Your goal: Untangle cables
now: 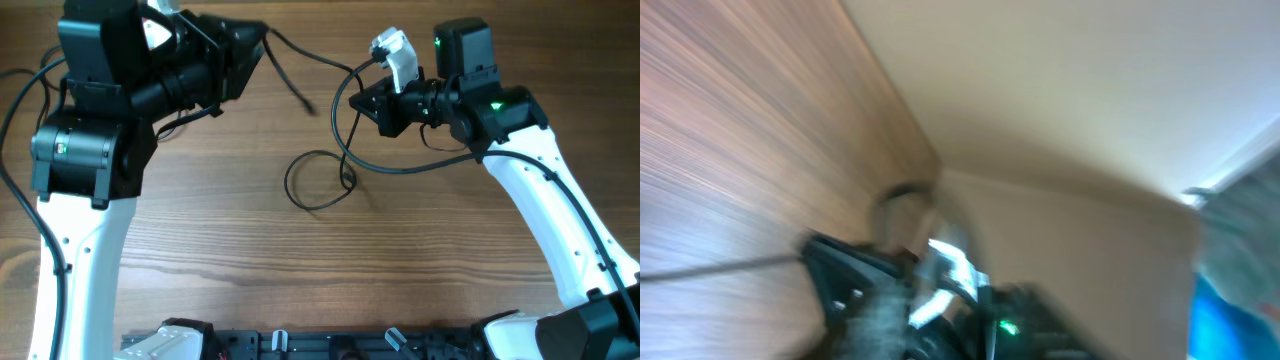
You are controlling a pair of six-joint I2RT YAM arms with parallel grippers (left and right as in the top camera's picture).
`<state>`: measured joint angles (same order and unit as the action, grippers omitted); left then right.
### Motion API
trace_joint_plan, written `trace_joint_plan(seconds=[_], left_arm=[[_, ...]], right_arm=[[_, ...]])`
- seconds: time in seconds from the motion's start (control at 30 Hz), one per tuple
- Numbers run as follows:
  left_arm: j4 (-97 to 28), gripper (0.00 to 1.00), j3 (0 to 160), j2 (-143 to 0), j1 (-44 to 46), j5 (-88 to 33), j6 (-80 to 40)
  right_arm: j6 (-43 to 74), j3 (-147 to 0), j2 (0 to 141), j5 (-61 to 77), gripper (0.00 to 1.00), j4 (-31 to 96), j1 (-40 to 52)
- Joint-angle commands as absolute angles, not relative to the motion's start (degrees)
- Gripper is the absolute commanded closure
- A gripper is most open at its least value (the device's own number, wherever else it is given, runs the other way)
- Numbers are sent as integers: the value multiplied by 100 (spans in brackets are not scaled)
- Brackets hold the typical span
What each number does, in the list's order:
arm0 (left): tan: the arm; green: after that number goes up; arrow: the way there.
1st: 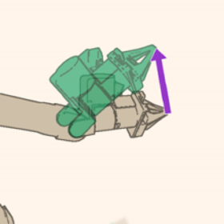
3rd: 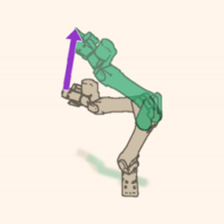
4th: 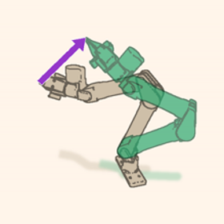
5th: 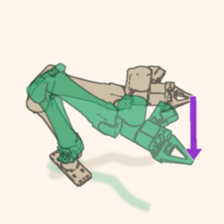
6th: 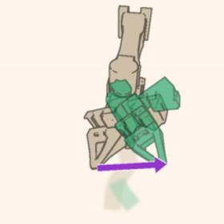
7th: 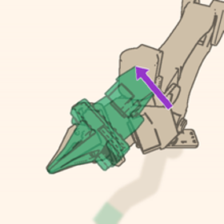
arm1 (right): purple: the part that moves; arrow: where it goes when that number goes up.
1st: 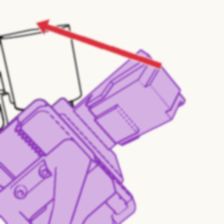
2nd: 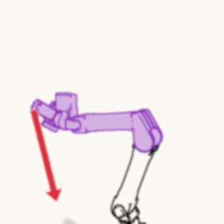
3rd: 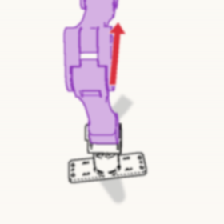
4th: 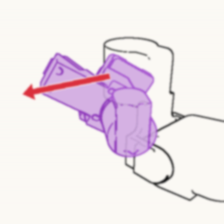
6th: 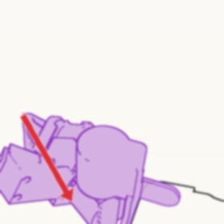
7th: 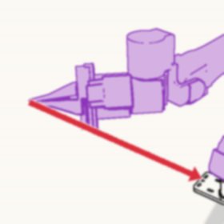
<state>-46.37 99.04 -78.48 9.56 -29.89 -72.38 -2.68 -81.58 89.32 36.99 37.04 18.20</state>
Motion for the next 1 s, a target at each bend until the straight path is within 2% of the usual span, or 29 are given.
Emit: trace_joint_plan(seconds=[0.0, 0.13, 0.2, 0.3, 0.43, 0.53, 0.6, 0.83, 0.97], left_arm=[[-5175, 0, 9924, -7826, 910, -1603, -6104], [-6541, 0, 9924, -7920, 910, -99, -5839], [-7078, 0, 9924, -7992, 928, -56, -5505], [-7531, 1, 9924, -8064, 1166, -102, -4353], [-7476, 1, 9924, -8068, 1767, -574, -3118], [-7185, 0, 9924, -8068, 2187, -576, -2934], [-6919, 0, 9924, -8068, 2414, -620, -2585], [-6504, 0, 9924, -8060, 2502, -814, -2156], [-6965, 0, 9924, -8103, 2488, -827, -2176]], right_arm=[[915, -8442, 8615, 3682, 96, 3677, 1813], [2633, -8545, 8132, 3680, 96, 3577, 1813], [4029, -8545, 8042, 3686, 96, 3514, 1809], [5319, -8545, 8042, 3844, 96, 3369, 1809], [5754, -8545, 8012, 4646, 96, 2268, 1809], [6648, -8545, 7992, 4965, 96, 1643, 1809], [7006, -8545, 7992, 4884, 96, 1544, 1809], [6928, -8545, 7992, 4630, 96, 2204, 1809], [7264, -8545, 7985, 4657, 96, 1640, 1791]])
